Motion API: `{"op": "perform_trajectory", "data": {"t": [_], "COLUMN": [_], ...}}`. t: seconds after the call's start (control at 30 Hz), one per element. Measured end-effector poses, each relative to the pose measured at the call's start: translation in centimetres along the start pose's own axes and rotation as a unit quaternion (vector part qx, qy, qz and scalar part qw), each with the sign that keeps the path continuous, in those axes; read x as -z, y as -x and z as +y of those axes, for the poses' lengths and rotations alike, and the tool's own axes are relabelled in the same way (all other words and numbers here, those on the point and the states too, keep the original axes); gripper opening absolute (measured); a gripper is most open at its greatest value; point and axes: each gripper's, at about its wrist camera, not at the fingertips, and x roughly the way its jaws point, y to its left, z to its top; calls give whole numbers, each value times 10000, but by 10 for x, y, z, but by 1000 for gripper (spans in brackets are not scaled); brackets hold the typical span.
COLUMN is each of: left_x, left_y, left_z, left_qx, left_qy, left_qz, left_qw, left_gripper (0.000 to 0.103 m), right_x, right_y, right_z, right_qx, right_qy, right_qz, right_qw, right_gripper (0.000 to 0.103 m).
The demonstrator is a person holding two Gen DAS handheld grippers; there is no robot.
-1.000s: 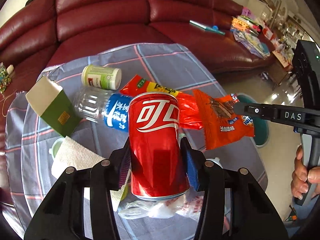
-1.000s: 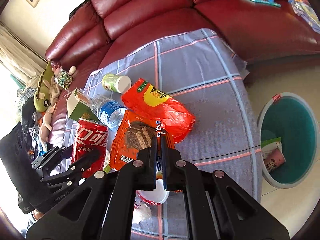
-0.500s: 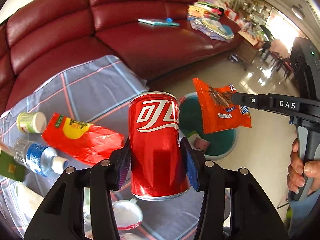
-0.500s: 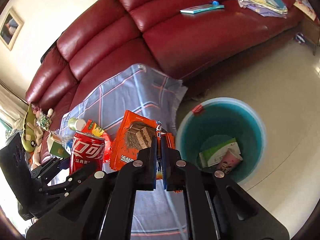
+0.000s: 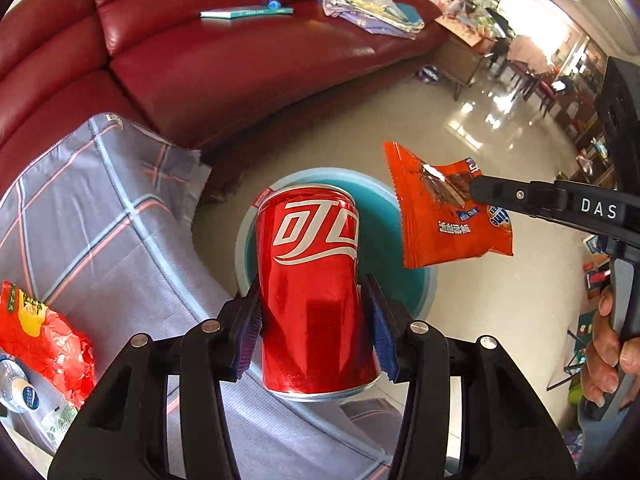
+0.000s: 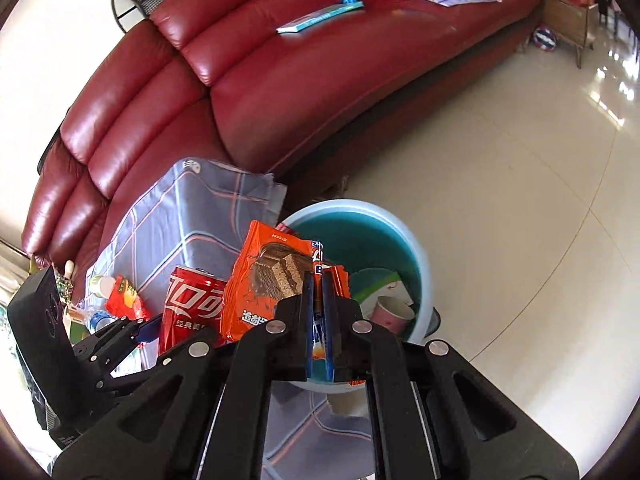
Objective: Collect trash
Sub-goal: 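Carry the red can and orange snack bag with both tools over the teal bin, then open the left tool dropping the can while the right tool releases the snack bag into the bin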
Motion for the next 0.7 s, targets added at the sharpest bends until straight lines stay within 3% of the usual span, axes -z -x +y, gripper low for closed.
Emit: {"op": "perform_trajectory", "data": {"t": [0.1, 0.3, 0.7], "left_x": [-5, -12, 1], "left_y": [-14, -34, -23], "left_z": [-4, -4, 17], "left_qx": [34, -75, -224], "left_qy": [-28, 61, 394], "left_qz": [85, 185, 99], "left_qw": [10000, 9998, 9989], "left_gripper": [50, 64, 94], "right_x": [-3, -7, -6], "right_y": [-5, -16, -35], "right_z": [-8, -17, -11], "right_qx": [58, 124, 156], "right_qy": [-48, -90, -38], "right_qz": [43, 136, 339], "right_qw": [10000, 9998, 9993], "right_gripper": [4, 4, 4]}}
